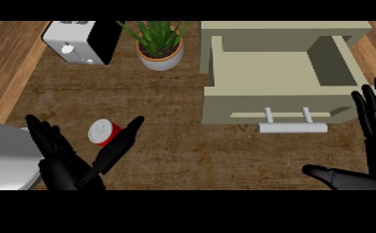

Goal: Pick up the can, place it into the drawer and close the drawer

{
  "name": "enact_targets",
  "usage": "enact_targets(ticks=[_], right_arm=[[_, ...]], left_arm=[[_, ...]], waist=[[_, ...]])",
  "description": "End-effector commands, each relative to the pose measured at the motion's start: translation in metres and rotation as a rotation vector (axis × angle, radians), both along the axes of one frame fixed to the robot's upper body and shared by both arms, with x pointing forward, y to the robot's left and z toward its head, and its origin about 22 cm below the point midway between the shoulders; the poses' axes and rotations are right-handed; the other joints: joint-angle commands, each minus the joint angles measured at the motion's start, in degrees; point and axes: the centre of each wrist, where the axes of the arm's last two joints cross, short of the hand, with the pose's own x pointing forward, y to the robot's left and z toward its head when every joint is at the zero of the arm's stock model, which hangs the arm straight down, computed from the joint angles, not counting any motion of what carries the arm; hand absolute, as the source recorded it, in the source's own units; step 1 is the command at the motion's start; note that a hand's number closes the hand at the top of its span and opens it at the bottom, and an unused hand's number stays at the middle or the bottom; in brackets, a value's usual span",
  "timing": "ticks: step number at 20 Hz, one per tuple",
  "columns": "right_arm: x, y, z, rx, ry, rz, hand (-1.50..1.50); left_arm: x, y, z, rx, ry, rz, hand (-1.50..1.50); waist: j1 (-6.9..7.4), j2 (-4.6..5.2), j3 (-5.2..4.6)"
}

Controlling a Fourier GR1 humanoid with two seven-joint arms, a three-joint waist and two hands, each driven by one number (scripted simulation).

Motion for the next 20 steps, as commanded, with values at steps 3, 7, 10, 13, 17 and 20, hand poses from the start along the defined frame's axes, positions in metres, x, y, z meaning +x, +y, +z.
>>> enact_targets(ticks=[3,7,10,13,17,20], right_arm=[[-0.005,-0.001,-0.002,-0.011,-0.012,-0.008,-1.5],[-0.015,-0.005,0.003,-0.029,-0.001,-0.005,-1.5],[-0.027,0.0,0.013,-0.003,-0.017,0.01,-1.5],[-0.022,-0.018,0.015,-0.023,-0.017,-0.013,-1.5],[-0.014,-0.019,0.012,-0.007,-0.01,-0.011,-1.5],[-0.023,-0.002,0.016,-0.021,-0.015,-0.013,-1.5]], left_arm=[[-0.004,-0.021,-0.042,-0.053,0.025,0.049,-1.5],[0.015,-0.022,-0.066,-0.046,0.058,0.08,-1.5],[0.018,-0.018,-0.067,-0.057,0.057,0.092,-1.5],[0.007,-0.022,-0.091,-0.033,0.089,0.137,-1.5],[-0.001,-0.02,-0.086,-0.071,0.083,0.147,-1.5],[0.007,-0.007,-0.094,-0.075,0.123,0.157,-1.5]], waist=[[0.05,-0.01,-0.03],[-0.2,0.02,-0.06],[-0.16,-0.03,-0.05],[-0.15,0.0,-0.14],[0.28,-0.04,-0.09],[0.15,-0.05,-0.25]])
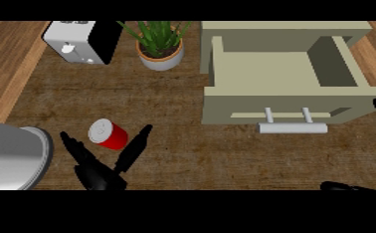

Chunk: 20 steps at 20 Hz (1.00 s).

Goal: Pick up the can, place it into the drawer and close the drawer

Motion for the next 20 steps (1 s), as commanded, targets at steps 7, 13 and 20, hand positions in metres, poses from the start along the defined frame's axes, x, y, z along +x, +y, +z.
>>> enact_targets(ticks=[7,13,20], right_arm=[[-0.001,-0.012,0.007,-0.009,-0.005,-0.025,-1.5],[-0.014,-0.014,-0.003,-0.027,0.0,-0.003,-1.5],[-0.007,-0.014,0.012,-0.003,-0.004,-0.016,-1.5]], left_arm=[[0.001,0.005,-0.011,-0.037,0.025,0.063,-1.5],[0.015,0.004,-0.02,-0.031,0.043,0.102,-1.5],[0.011,0.023,-0.02,-0.048,0.037,0.075,-1.5]], waist=[[0.15,-0.03,-0.12],[-0.38,-0.02,-0.18],[0.4,-0.03,-0.19]])
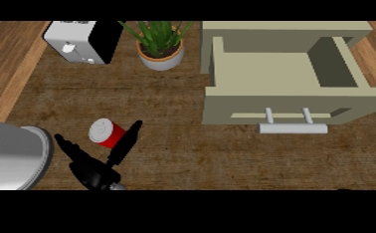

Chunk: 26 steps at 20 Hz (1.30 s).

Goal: Pick up the can, place it into the drawer and close the drawer

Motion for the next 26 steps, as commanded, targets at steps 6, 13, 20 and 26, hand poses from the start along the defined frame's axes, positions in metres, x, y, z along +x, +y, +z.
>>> enact_targets(ticks=[6,13,20,26], right_arm=[[0.0,0.005,0.014,-0.012,-0.006,-0.003,-1.5],[0.009,0.004,0.006,-0.01,-0.026,-0.016,-1.5],[0.009,-0.003,0.014,-0.027,-0.023,-0.022,-1.5],[0.014,-0.005,0.005,-0.022,-0.035,-0.013,-1.5]], left_arm=[[0.012,0.044,-0.012,-0.011,-0.046,-0.059,-1.5],[0.023,0.074,-0.046,-0.071,-0.142,-0.179,-1.5],[0.036,0.073,-0.087,-0.075,-0.236,-0.239,1.5],[0.063,0.068,-0.081,-0.05,-0.212,-0.522,1.5]], waist=[[0.06,0.05,0.02],[-0.19,0.24,0.16],[-0.52,0.22,0.26],[-1.43,0.48,0.29]])
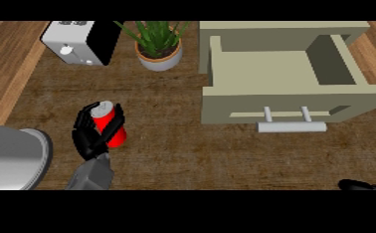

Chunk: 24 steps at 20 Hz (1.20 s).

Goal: Pick up the can, place it into the drawer and close the drawer

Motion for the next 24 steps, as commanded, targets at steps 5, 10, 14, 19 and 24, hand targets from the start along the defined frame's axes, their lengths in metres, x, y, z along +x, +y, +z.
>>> enact_targets(ticks=[5,10,14,19,24], right_arm=[[0.007,0.006,-0.002,0.0,-0.01,0.038,-1.5],[-0.01,0.006,-0.002,-0.011,0.004,0.009,-1.5],[-0.002,-0.004,0.008,0.005,-0.01,-0.025,-1.5],[-0.008,0.006,0.001,-0.027,-0.001,-0.05,-1.5],[-0.004,0.001,0.013,-0.026,-0.026,-0.031,-1.5]], left_arm=[[0.029,-0.019,0.012,0.024,0.026,-0.681,1.5],[0.067,-0.016,0.029,-0.023,-0.054,-0.74,1.5],[0.084,-0.042,0.05,-0.005,-0.053,-0.821,1.5],[0.102,-0.075,0.099,0.059,-0.078,-0.87,1.5],[0.121,-0.085,0.161,0.071,-0.092,-0.929,1.5]], waist=[[-2.17,0.6,-0.33],[-0.85,0.3,-0.3],[0.01,0.11,-0.25],[0.55,-0.12,-0.21],[0.59,-0.12,-0.21]])
